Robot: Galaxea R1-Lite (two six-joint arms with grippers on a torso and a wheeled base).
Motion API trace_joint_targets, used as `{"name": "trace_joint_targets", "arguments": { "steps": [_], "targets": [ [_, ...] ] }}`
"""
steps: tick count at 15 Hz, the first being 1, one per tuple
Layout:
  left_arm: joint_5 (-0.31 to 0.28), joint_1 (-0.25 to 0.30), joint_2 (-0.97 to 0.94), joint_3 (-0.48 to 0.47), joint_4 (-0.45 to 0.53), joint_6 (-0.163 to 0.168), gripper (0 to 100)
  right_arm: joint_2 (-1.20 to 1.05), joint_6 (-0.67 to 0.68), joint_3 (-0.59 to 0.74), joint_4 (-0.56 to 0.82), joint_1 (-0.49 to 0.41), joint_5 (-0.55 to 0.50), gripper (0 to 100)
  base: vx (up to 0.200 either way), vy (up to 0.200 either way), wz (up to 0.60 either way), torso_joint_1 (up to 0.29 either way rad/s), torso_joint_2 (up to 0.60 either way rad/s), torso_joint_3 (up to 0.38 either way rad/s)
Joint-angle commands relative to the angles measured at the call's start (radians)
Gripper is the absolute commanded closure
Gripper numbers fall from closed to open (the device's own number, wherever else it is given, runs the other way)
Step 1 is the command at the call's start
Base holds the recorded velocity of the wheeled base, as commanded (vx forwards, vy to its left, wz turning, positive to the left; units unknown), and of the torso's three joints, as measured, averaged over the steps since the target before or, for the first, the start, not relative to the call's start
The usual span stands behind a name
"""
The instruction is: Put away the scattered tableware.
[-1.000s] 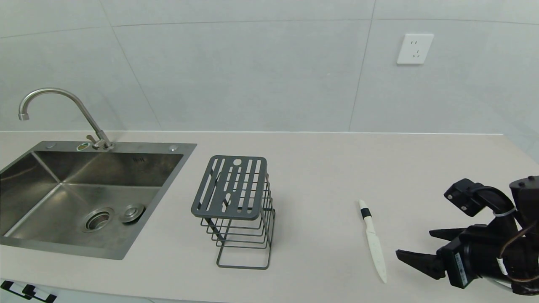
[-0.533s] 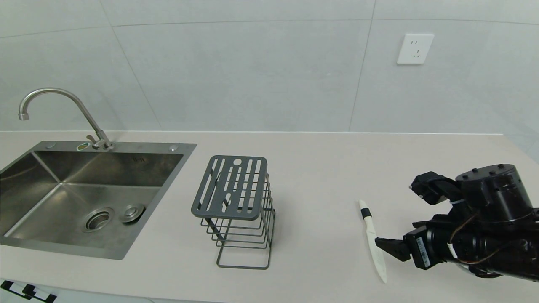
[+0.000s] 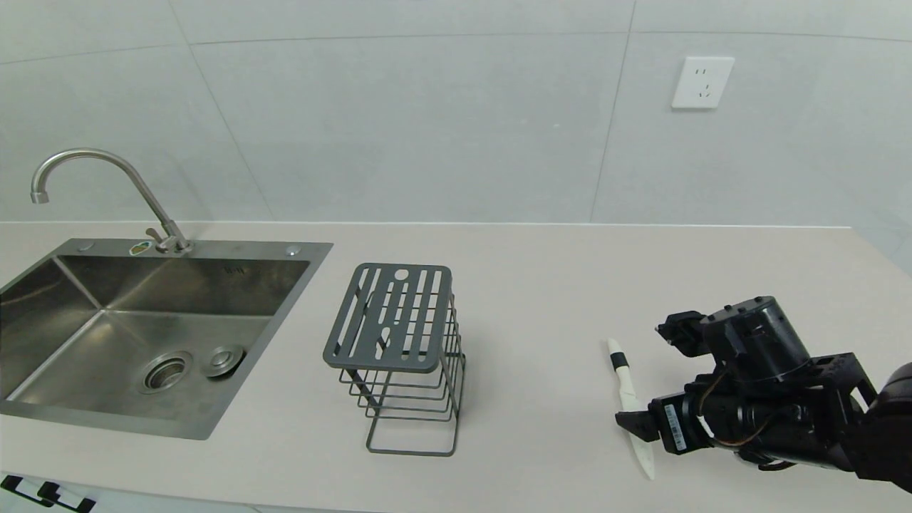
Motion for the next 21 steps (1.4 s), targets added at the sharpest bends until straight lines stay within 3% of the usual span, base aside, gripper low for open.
{"name": "trace_joint_targets", "arguments": {
  "steps": [1,6,21],
  "targets": [
    [0.0,0.0,0.0,0.0,0.0,0.0,0,0.05,0.0,-0.023,-0.002,-0.003,-0.019,0,0.0,0.0,0.0,0.0,0.0,0.0],
    [0.0,0.0,0.0,0.0,0.0,0.001,0,0.144,0.0,-0.097,-0.002,-0.029,-0.083,0,0.0,0.0,0.0,0.0,0.0,0.0],
    [0.0,0.0,0.0,0.0,0.0,0.001,0,0.296,-0.001,-0.252,-0.003,-0.026,-0.1,0,0.0,0.0,0.0,0.0,0.0,0.0]
  ]
}}
